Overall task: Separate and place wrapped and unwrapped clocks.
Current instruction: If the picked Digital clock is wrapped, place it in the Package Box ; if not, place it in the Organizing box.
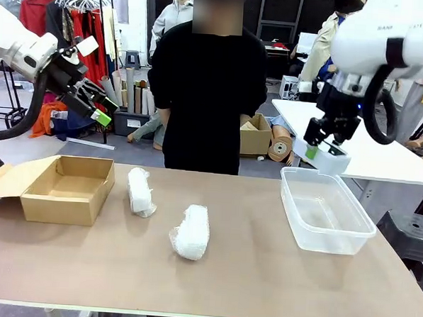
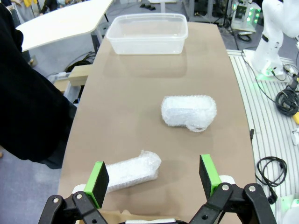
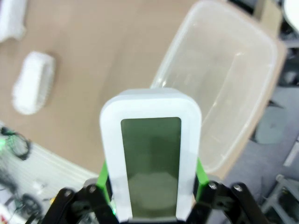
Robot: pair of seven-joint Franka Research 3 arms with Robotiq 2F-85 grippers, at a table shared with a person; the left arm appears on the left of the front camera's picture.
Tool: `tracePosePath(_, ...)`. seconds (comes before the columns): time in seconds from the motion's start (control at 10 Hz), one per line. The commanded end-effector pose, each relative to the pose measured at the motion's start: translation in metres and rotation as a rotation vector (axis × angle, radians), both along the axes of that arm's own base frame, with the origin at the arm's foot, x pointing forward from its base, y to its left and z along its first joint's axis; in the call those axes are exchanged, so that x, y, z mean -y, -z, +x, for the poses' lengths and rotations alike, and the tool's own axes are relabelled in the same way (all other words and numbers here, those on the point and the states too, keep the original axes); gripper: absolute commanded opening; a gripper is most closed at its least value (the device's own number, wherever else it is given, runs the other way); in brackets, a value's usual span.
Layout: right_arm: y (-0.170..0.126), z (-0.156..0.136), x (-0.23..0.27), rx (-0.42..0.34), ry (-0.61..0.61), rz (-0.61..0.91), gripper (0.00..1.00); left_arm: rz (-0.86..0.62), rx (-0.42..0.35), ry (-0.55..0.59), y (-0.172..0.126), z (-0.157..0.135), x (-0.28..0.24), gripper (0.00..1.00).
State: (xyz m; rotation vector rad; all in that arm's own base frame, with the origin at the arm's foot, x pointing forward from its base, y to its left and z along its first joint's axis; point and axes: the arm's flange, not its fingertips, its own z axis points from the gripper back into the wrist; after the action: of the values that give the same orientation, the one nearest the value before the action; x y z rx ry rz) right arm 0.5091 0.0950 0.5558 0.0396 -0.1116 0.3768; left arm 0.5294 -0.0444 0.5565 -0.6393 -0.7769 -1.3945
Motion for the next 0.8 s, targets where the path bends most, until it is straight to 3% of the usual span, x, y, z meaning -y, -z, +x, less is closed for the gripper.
tracePosePath(0.0, 0.030, -0.001, 0.010, 0.092, 0.072, -0.051, 0.00, -0.001, 0.005, -0.001, -0.002, -0.001, 0.000, 1.00)
tracePosePath(0.2, 0.072, 0.020, 0.028, 0.154, 0.150, -0.069, 0.00, -0.001, 0.005, -0.001, -0.002, -0.001, 0.000, 1.00)
tracePosePath(0.4, 0.091, 0.036, 0.032, 0.149, 0.160, -0.054, 0.00, -0.001, 0.005, -0.001, -0.002, -0.001, 0.000, 1.00)
tracePosePath(0.7, 0.078, 0.043, 0.038, 0.059, 0.215, -0.001, 0.00, -0.001, 0.005, -0.001, -0.002, -0.001, 0.000, 1.00)
